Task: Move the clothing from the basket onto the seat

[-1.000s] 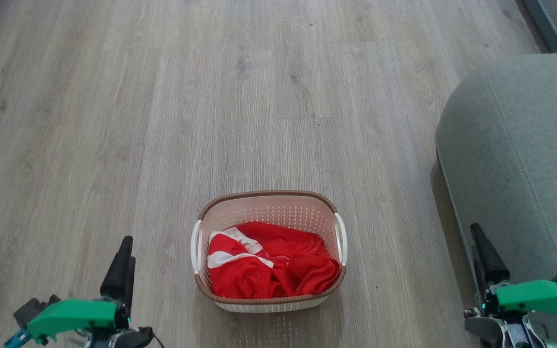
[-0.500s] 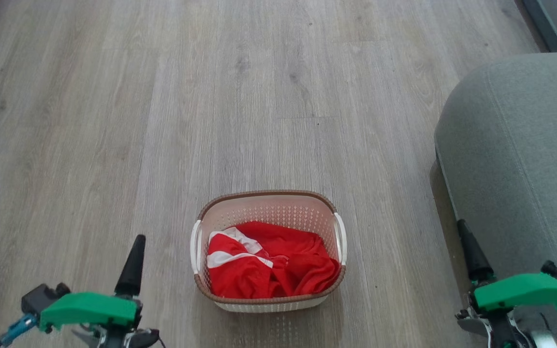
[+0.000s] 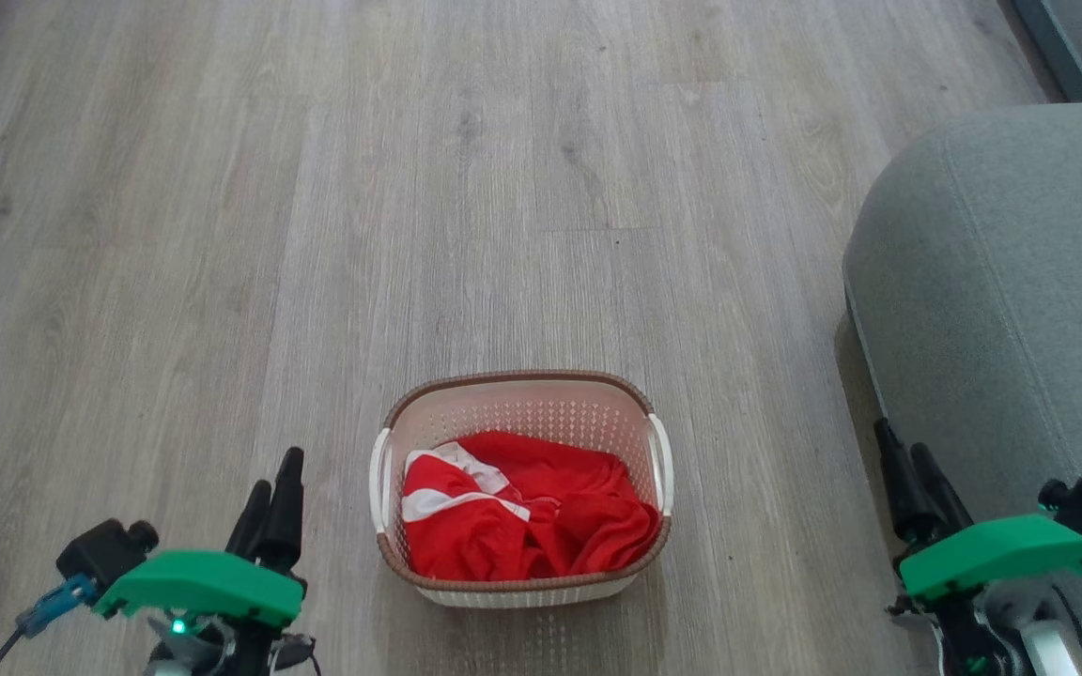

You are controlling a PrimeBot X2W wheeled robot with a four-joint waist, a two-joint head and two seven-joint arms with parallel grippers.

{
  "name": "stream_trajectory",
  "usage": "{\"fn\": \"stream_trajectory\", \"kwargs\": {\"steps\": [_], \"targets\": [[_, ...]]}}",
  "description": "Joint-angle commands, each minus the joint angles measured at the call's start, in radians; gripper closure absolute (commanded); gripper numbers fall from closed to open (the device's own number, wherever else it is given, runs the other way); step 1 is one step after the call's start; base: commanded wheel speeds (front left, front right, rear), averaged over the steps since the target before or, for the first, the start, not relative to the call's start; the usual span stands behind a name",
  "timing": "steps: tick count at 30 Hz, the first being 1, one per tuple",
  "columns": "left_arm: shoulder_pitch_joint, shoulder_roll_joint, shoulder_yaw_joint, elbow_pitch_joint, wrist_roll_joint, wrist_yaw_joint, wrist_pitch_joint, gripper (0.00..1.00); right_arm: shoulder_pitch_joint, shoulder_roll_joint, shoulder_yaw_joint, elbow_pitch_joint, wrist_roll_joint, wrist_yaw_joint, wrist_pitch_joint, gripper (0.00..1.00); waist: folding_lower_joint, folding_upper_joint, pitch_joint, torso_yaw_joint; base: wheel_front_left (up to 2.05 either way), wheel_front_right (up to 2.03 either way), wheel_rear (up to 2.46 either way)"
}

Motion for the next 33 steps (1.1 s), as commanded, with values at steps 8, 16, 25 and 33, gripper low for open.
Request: {"fn": "stream_trajectory", "kwargs": {"steps": [8,16,25,33], "targets": [[-0.057,0.016,-0.01,-0.054,0.164,0.033,-0.033,0.0,-0.066,-0.041,0.033,-0.011,-0.133,0.0,-0.039,0.0,0.0,-0.0001,0.0,0.002,0.0,0.0,0.0],[-0.064,0.033,-0.032,-0.072,0.281,0.053,-0.06,0.0,-0.077,-0.055,0.052,-0.005,-0.251,0.0,-0.066,0.0,0.0,-0.0001,0.002,0.001,0.0,0.0,0.0],[-0.067,0.045,-0.046,-0.074,0.374,0.063,-0.083,0.0,-0.08,-0.067,0.066,-0.004,-0.358,0.0,-0.089,0.0,0.0,-0.0001,0.001,0.001,0.0,0.0,0.0],[-0.069,0.054,-0.054,-0.076,0.471,0.067,-0.106,0.0,-0.08,-0.073,0.081,0.0,-0.455,0.0,-0.113,0.0,0.0,-0.0001,-0.001,0.002,0.0,0.0,0.0]]}}
